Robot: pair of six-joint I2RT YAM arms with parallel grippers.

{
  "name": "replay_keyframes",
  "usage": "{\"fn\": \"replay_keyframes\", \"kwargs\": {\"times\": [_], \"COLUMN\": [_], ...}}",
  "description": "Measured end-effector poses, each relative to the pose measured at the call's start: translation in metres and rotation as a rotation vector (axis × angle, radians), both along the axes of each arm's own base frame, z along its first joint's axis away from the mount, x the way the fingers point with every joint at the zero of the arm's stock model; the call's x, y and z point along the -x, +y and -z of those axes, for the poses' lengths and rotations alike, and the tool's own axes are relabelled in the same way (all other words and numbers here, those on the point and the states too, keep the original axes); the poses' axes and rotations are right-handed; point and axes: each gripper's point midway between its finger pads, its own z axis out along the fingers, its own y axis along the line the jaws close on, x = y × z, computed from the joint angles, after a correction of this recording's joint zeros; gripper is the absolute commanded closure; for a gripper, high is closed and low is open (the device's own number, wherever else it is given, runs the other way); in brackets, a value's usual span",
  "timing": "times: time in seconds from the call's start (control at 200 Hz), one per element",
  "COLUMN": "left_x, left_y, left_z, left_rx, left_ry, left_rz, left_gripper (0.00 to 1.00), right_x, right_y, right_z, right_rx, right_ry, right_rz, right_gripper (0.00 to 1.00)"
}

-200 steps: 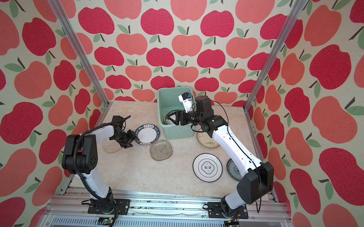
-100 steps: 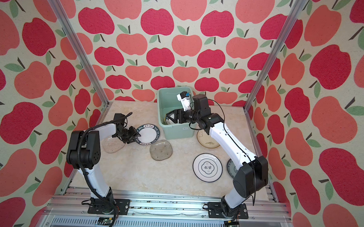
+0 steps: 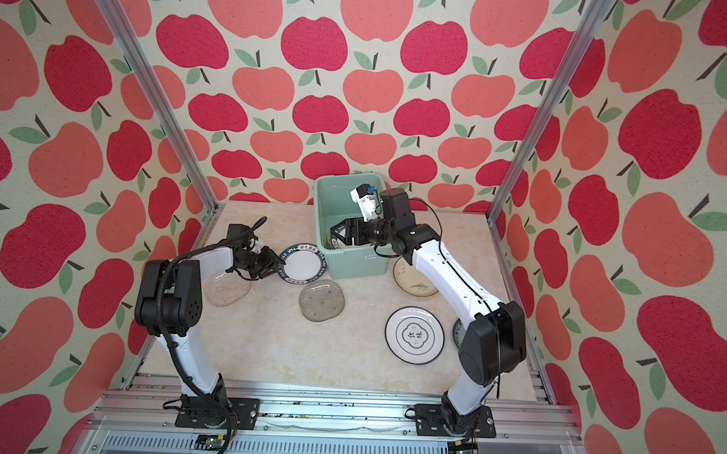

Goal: Place the plates into the plastic bin on the countertop
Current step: 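Grip the second green-rimmed plate with the left gripper while the right approaches, then lift the plate upright with the left gripper toward the right gripper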

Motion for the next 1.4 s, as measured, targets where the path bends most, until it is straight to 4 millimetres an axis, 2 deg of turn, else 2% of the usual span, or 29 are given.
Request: {"fn": "replay_keyframes", "kwargs": {"times": [0.545, 0.81, 1.116, 1.401], "left_x": [-0.022, -0.018, -0.008, -0.002], "left_y": [-0.005, -0.007, -0.009, -0.004], "left_z": [-0.03, -0.028, -0.02, -0.015], "left_rx": [0.088, 0.094, 0.071, 0.041], "left_ry": [-0.123, -0.102, -0.052, -0.016], "left_rz": [-0.043, -0.042, -0.026, -0.042], "left_gripper": [0.74, 0.75, 0.87, 1.0], "right_x": [0.0, 0.001, 0.002, 0.004], "right_y": [0.001, 0.001, 0.0, 0.001], "right_z": [-0.013, -0.014, -0.011, -0.016], "right_rx": [-0.016, -0.013, -0.005, -0.002], "right_ry": [-0.002, 0.002, 0.022, 0.018], "right_rz": [-0.002, -0.002, 0.001, 0.004], "right_gripper": [0.29, 0.29, 0.3, 0.31]}}
